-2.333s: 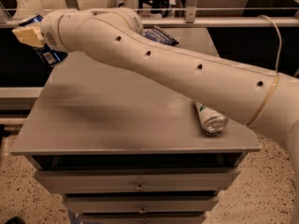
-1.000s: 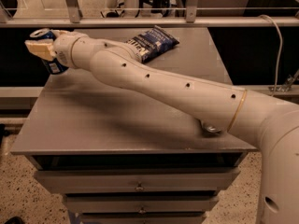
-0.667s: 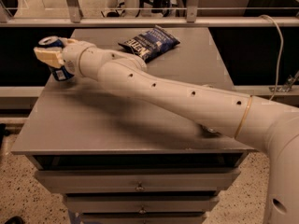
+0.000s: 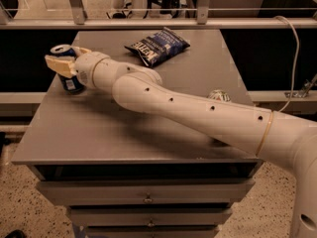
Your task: Place pepsi can upright
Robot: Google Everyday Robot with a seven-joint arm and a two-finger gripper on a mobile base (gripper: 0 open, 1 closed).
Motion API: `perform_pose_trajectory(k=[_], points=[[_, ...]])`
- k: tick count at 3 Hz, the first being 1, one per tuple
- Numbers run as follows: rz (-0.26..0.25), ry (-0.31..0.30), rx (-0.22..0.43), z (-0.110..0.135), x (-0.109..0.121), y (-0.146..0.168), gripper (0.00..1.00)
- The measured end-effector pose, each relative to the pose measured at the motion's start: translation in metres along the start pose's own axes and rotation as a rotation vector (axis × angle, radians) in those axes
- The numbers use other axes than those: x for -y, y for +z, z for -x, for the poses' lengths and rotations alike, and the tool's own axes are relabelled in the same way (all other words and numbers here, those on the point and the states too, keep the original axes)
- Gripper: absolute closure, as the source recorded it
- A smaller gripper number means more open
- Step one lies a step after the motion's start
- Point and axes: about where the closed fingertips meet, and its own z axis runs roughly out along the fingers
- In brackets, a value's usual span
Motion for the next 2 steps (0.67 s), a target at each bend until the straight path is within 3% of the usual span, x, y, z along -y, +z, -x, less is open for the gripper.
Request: perform_pose_trajectory(k=[1,2], points=[[-0.004,-0.003,0.003,-0.0035,0.0002,-0.011,0.2],[-0.007,-0.008,0.005,-0.0052,0.001,-0.0181,0.0]])
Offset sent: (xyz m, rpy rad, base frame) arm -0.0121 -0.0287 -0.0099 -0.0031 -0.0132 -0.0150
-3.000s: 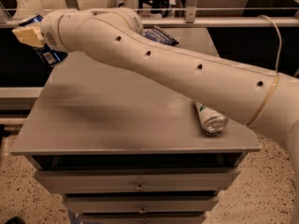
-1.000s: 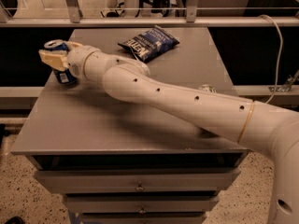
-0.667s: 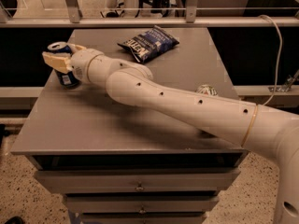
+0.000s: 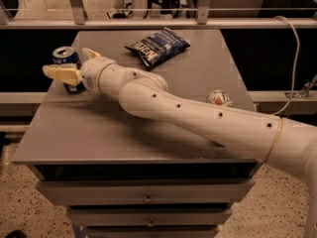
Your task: Place pepsi can upright
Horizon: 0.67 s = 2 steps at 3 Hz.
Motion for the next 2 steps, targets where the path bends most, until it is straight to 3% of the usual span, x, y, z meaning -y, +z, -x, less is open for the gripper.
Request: perform_pose_trajectory(k=[1,2], points=[[0.008,-0.025,-0.001,0.002,-0.006,-0.007,0.0],[-0.014,-0.096,-0.036,0.027,0.0,-0.027,0.0]])
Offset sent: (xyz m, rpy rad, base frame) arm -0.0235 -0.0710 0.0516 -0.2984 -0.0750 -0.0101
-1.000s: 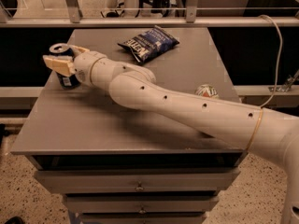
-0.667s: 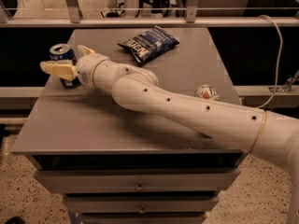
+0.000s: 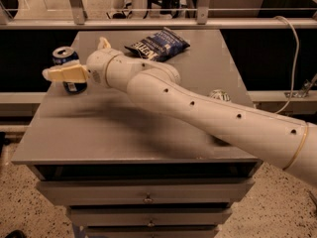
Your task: Place pepsi can upright
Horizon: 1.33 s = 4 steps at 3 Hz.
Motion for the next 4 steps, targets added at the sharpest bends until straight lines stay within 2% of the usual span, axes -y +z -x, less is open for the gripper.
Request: perform_pose_trajectory(k=[1,2,3,4], points=[[-0.05,-0.126,-0.046,0.068,0.037,-0.037,0.0],[-0.111,-0.193,-0.11,0.108,0.088,-0.066,0.0],[-0.107,-0.188,-0.169,0.104,0.098,-0.076,0.0],[-0.096,-0.193,-0.175,0.102,0.096,-0.076,0.0]])
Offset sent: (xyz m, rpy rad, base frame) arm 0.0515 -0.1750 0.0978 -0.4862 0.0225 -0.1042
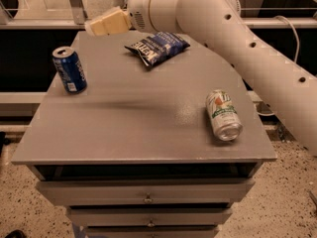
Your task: Place pepsi can upright
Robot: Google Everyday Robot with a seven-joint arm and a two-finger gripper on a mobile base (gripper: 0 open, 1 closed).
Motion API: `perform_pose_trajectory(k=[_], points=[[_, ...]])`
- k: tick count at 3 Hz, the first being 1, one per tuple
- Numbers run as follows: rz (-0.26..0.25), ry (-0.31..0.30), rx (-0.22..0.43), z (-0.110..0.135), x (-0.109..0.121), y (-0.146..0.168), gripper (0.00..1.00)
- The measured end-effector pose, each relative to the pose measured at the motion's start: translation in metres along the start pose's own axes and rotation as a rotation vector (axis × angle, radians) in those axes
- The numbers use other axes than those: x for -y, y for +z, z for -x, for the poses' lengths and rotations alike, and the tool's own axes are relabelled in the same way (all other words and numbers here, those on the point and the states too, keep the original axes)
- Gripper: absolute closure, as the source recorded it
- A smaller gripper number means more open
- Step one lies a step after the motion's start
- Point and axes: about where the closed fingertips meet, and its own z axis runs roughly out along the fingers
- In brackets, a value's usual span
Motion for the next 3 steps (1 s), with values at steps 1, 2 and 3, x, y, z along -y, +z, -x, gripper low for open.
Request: perform_pose_trajectory(k=[1,2,3], points=[[-0.037,-0.023,-0.011,0.002,0.038,-0.03,0.0],[-0.136,-0.089,0.001,0.026,0.103,-0.1,0.0],[-0.135,-0.089,0.007,0.028,0.102,-0.097,0.0]])
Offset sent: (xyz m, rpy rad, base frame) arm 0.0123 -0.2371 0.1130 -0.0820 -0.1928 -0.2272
